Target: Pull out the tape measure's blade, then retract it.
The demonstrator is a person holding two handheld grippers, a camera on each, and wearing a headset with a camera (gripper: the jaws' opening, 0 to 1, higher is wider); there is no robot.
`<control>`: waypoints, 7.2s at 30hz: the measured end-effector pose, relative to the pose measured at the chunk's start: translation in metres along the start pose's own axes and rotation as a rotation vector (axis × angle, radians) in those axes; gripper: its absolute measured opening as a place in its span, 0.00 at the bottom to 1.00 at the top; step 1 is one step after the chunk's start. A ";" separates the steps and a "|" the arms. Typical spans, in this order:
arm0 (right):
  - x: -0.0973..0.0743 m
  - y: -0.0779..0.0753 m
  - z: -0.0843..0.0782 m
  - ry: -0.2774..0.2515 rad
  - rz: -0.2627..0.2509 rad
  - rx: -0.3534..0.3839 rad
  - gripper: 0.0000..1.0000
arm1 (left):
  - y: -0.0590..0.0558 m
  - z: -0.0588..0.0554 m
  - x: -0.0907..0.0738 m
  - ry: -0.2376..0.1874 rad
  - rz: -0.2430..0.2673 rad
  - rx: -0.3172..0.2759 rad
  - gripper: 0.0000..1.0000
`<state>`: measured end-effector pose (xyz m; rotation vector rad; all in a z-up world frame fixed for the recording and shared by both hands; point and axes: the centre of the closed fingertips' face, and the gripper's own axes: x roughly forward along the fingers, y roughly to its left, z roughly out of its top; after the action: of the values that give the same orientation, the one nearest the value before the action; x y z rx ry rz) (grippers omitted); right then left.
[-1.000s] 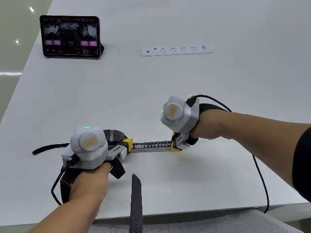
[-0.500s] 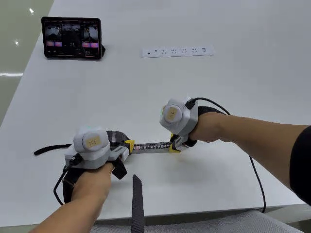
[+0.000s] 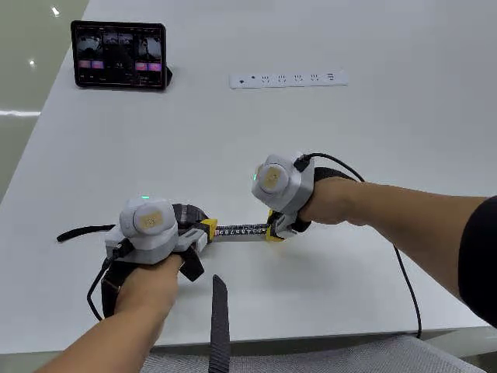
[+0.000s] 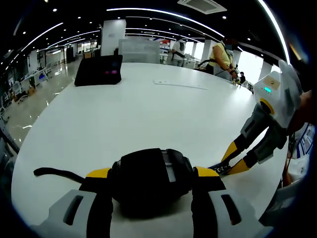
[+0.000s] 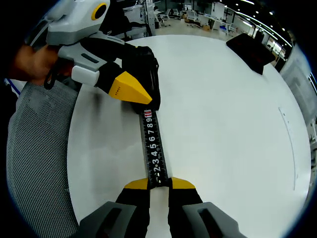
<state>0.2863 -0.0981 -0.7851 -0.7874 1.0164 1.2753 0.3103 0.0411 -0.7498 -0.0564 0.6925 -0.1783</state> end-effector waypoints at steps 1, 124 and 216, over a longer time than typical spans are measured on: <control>0.000 0.000 0.001 -0.001 0.001 0.000 0.09 | 0.000 0.000 0.000 0.002 0.000 0.000 0.60; 0.034 0.013 0.088 -0.227 0.018 -0.033 0.12 | 0.002 0.002 -0.001 -0.023 -0.035 -0.039 0.61; -0.148 0.022 -0.185 -0.421 -0.291 0.420 0.90 | 0.048 -0.011 -0.093 0.108 -0.433 0.309 0.99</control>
<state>0.2346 -0.3201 -0.7170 -0.3079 0.7547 0.8832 0.2398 0.1050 -0.7049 0.1017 0.7474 -0.7061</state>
